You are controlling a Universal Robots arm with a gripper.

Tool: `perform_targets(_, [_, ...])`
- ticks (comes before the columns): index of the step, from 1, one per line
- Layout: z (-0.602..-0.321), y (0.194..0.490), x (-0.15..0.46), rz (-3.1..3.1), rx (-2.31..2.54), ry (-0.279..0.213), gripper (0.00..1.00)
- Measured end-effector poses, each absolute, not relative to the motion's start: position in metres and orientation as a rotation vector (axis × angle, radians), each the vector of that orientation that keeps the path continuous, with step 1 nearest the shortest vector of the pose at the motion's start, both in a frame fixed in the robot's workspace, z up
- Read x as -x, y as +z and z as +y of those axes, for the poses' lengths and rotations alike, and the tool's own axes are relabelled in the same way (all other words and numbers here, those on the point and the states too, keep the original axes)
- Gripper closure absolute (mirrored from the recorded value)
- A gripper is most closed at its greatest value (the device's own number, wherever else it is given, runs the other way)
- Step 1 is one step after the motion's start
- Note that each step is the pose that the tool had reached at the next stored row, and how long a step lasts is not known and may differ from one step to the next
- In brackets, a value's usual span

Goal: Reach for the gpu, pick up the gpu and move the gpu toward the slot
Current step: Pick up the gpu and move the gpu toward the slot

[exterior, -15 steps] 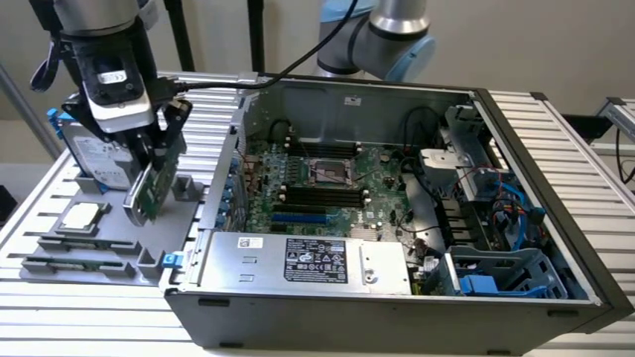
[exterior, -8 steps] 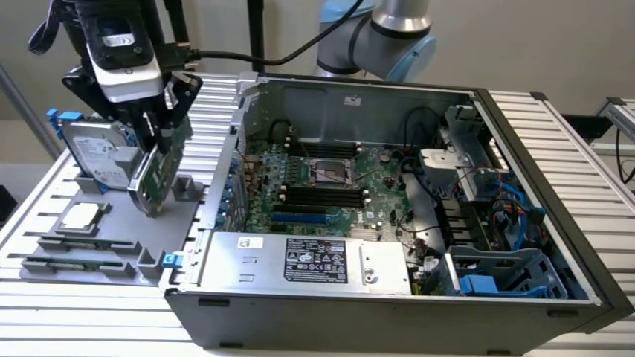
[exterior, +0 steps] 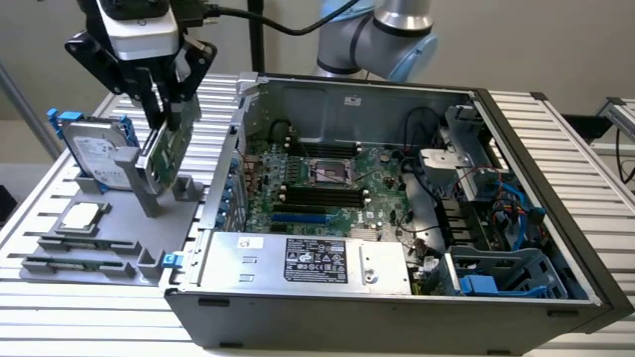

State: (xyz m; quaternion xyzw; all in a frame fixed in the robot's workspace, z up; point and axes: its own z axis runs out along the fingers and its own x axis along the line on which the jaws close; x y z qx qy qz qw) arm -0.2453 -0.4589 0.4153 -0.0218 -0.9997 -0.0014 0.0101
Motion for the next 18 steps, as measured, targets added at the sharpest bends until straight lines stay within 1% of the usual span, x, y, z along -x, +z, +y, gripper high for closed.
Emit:
perform_targets(6, [-0.459,0.435,0.221,-3.114,0.067,-0.019,0.74])
perform_targets(18, [-0.459,0.438,0.166,-3.108,0.066,-0.026,0.74])
